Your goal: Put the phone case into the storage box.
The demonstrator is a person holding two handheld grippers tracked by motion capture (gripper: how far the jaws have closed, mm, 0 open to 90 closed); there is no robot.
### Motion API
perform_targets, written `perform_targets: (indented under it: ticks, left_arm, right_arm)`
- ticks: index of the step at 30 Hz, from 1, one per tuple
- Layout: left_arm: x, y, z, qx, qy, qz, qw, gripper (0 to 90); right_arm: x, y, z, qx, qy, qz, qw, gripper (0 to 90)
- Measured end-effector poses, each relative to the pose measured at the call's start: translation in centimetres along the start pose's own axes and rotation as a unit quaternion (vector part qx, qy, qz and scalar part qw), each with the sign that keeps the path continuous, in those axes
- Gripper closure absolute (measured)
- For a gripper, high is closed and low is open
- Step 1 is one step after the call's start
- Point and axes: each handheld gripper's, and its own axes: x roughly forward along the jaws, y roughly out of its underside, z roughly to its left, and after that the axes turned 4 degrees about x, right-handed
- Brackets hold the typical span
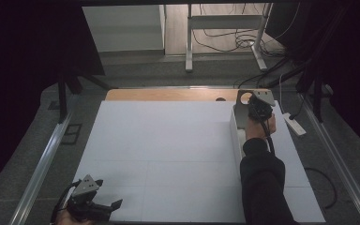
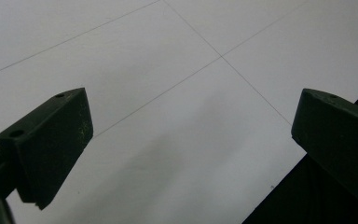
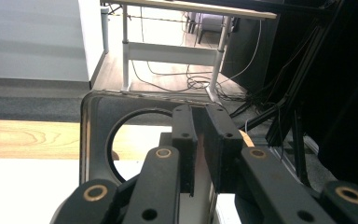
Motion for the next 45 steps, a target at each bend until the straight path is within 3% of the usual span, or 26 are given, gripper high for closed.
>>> perform_targets:
  ticks: [18, 23, 26, 32, 35, 38, 45]
  left_arm:
    - [0.0, 0.0, 0.0, 0.0, -0.001, 0.0, 1.0, 0.0]
    - [0.1, -0.1, 0.0, 0.001, -0.001, 0.001, 1.0, 0.0]
    - [0.1, -0.1, 0.0, 0.002, 0.0, 0.002, 1.0, 0.0]
    - [0.1, -0.1, -0.1, 0.002, -0.001, 0.003, 1.0, 0.0]
    - [0.1, -0.1, -0.1, 0.002, -0.002, 0.003, 1.0, 0.0]
    - [0.1, -0.1, -0.1, 0.002, -0.001, 0.003, 1.0, 0.0]
    - [0.1, -0.1, -0.1, 0.003, -0.002, 0.004, 1.0, 0.0]
  right_arm:
    - [-0.6, -0.5, -0.7, 0.021, -0.011, 0.007, 0.9997, 57.4]
    - [-1.0, -1.0, -0.8, 0.016, -0.018, 0.005, 0.9997, 46.4]
    - [-1.2, -1.3, -1.0, 0.028, -0.039, 0.014, 0.9987, 35.9]
    - [-1.1, -1.3, -1.6, 0.06, -0.088, 0.07, 0.9918, 13.2]
    - [-1.1, -1.3, -1.4, 0.048, -0.088, 0.1, 0.9899, 3.1]
    - [-1.2, -1.3, -1.2, 0.036, -0.099, 0.122, 0.9869, 0.2]
    - [-1.7, -1.4, -1.5, 0.041, -0.118, 0.151, 0.9806, 0.0]
